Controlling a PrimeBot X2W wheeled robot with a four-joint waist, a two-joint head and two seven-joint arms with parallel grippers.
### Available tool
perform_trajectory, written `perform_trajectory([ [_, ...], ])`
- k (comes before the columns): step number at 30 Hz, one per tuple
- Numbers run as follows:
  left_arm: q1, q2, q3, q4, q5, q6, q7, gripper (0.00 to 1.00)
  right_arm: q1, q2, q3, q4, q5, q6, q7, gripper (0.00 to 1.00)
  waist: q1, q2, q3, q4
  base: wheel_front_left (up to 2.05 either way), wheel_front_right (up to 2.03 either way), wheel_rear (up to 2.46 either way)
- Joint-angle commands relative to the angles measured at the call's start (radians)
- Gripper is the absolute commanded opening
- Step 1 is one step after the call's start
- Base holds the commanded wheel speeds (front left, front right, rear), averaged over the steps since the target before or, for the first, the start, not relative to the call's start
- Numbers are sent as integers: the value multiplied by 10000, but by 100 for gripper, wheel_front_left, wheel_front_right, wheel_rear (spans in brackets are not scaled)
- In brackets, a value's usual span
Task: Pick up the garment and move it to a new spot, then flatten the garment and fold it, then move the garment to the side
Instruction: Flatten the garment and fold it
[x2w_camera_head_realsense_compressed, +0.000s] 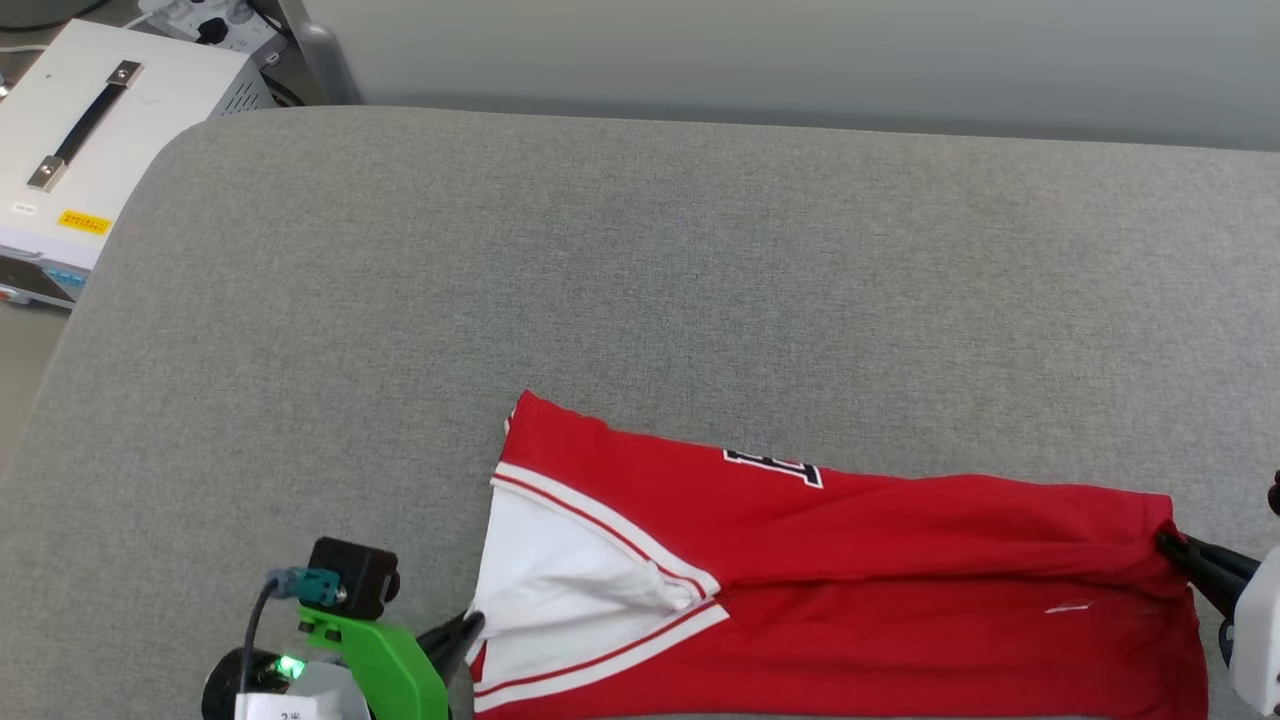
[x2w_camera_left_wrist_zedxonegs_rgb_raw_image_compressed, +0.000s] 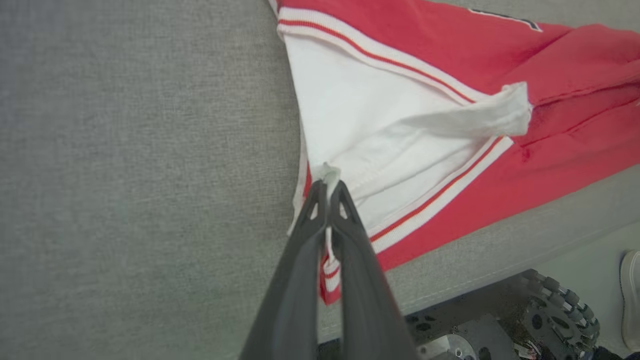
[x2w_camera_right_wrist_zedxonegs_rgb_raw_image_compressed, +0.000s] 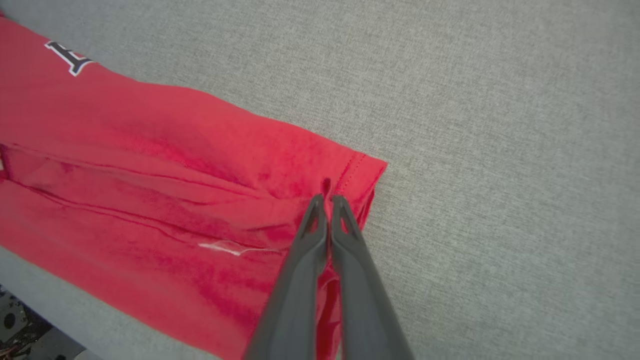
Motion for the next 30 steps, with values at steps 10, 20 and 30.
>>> perform_trajectory([
  [10, -59, -512, -529, 1326, 302, -444, -31, 100, -100, -691, 1439, 262, -41, -7, -234, 100, 1, 0, -19, -14, 0, 0, 0],
  [20, -193, -796, 17, 1467, 416, -369, -1299, 100, -118, -738, 1139, 49, 1125, -7, -178, 100, 1, 0, -909, -18, 0, 0, 0],
  [30, -72, -839, 1173, 1106, 679, 151, -3459, 100, 284, 600, -1112, 46, 1251, -7, 1178, 100, 1, 0, -1160, -74, 0, 0, 0],
])
